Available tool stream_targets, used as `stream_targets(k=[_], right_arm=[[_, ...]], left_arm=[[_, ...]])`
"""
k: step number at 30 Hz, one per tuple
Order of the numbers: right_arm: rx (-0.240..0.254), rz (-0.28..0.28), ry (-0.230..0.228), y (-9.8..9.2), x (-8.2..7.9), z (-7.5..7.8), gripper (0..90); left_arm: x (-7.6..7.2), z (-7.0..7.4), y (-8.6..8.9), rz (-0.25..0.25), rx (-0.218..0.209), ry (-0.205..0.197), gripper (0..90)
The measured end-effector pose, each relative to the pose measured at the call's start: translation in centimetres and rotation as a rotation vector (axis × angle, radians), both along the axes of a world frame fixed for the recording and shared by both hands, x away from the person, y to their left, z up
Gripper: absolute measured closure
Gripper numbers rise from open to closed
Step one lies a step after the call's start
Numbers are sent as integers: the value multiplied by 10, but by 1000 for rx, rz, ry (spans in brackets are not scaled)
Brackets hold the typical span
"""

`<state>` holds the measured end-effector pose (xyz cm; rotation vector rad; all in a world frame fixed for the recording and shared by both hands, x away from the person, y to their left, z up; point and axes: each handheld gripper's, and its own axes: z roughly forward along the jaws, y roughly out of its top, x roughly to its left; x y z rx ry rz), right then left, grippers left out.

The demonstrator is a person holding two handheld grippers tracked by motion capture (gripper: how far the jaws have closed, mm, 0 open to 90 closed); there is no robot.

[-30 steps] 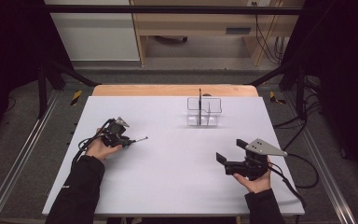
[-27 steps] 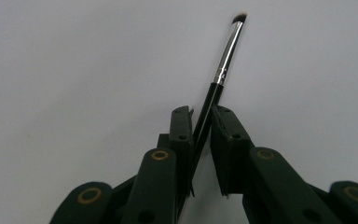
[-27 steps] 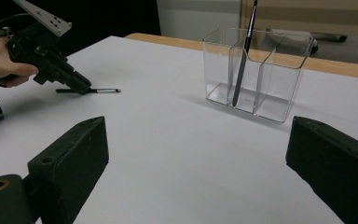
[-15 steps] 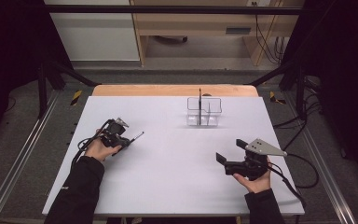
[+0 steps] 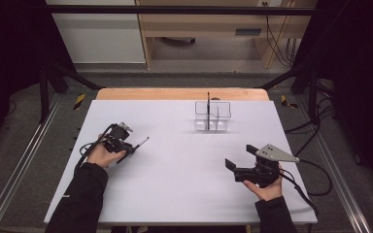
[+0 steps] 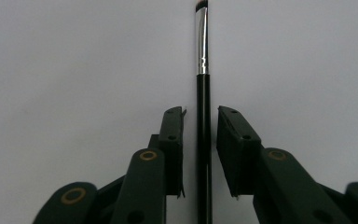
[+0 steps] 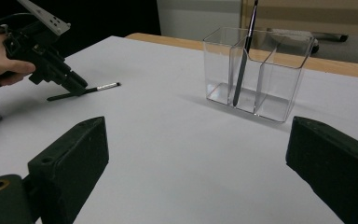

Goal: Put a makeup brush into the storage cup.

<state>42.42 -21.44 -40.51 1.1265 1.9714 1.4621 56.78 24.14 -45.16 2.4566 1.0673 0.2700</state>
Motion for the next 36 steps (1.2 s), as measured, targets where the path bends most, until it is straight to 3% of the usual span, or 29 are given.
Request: stream_targets(k=[11,20,36], right_arm=[[-1,2,0,0,0,1,63],[2,5,-2,0,0,1,63],[-6,12,6,2,0,1,61]], left_arm=[[5,7,-9,-27,55,-6,682],[7,3,-15,-58,82,38,741],[5,4,-18,-19,92,82,827]])
